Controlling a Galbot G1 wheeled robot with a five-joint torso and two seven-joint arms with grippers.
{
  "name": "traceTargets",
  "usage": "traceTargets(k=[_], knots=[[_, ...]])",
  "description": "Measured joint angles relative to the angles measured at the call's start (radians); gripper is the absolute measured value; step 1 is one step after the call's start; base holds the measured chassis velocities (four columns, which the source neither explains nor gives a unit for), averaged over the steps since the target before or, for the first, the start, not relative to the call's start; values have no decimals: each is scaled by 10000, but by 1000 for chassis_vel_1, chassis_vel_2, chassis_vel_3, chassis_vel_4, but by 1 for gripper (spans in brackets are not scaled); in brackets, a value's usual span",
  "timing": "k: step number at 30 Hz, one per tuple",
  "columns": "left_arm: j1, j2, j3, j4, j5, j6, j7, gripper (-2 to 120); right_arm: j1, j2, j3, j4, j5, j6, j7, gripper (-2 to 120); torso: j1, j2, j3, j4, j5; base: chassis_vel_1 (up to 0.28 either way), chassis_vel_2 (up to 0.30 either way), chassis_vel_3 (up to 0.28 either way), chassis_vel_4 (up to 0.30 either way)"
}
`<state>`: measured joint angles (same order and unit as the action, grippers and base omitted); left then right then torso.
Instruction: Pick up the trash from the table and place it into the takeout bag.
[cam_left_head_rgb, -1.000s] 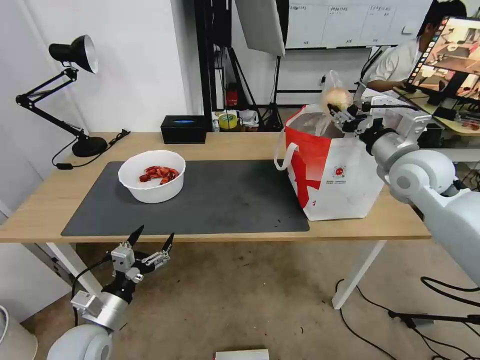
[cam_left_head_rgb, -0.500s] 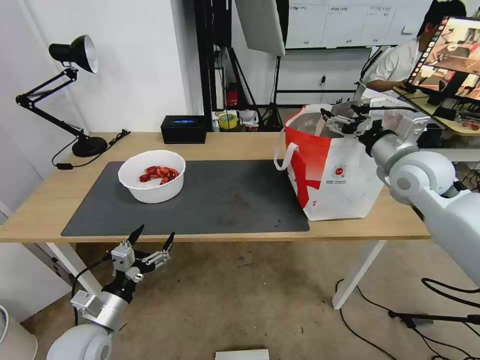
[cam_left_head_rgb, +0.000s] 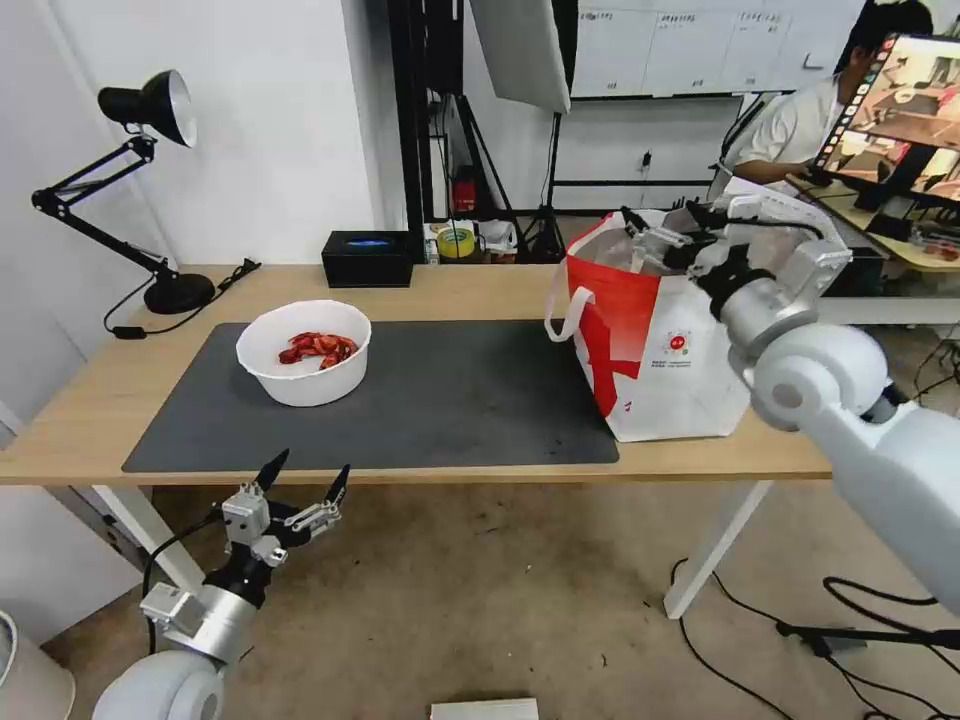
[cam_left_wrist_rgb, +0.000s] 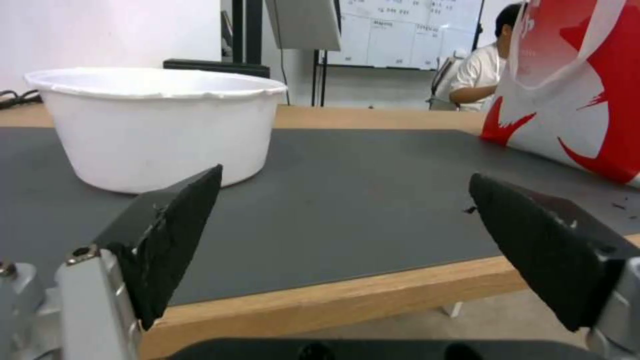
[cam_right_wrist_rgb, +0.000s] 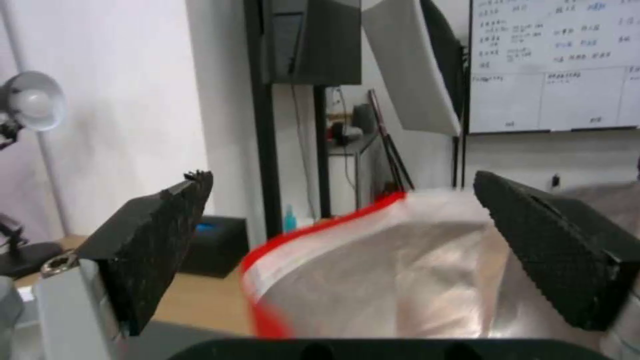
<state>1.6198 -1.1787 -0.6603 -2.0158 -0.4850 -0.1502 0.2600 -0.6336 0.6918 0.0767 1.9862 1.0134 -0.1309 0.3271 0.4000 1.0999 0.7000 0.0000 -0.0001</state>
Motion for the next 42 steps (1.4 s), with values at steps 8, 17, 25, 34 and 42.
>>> traceTargets(k=[8,17,25,34,42], knots=[[326,-292,-329,-94,73,-41,10,100,-1585,514,27,1087,-1293,186,444,100,-1,0,-1,2,0,0,0,0,0],[417,-449,-442,-207,107,-49,23,100,-3197,861,262,1419,-2643,494,366,100,-1,1,-1,0,0,0,0,0,0],[405,-454,-418,-172,133,-59,37,100,-5856,1573,1132,1536,-4254,1195,34,100,-1,0,-2,-2,1,0,0,0,0],[352,-441,-402,-113,126,-65,39,100,-7111,1988,1430,1293,-4883,1523,-131,100,-1,1,0,-1,1,0,0,0,0],[338,-456,-366,-81,123,-71,40,100,-7639,2266,1431,1146,-5286,1683,86,100,-1,1,0,0,0,0,0,0,0]])
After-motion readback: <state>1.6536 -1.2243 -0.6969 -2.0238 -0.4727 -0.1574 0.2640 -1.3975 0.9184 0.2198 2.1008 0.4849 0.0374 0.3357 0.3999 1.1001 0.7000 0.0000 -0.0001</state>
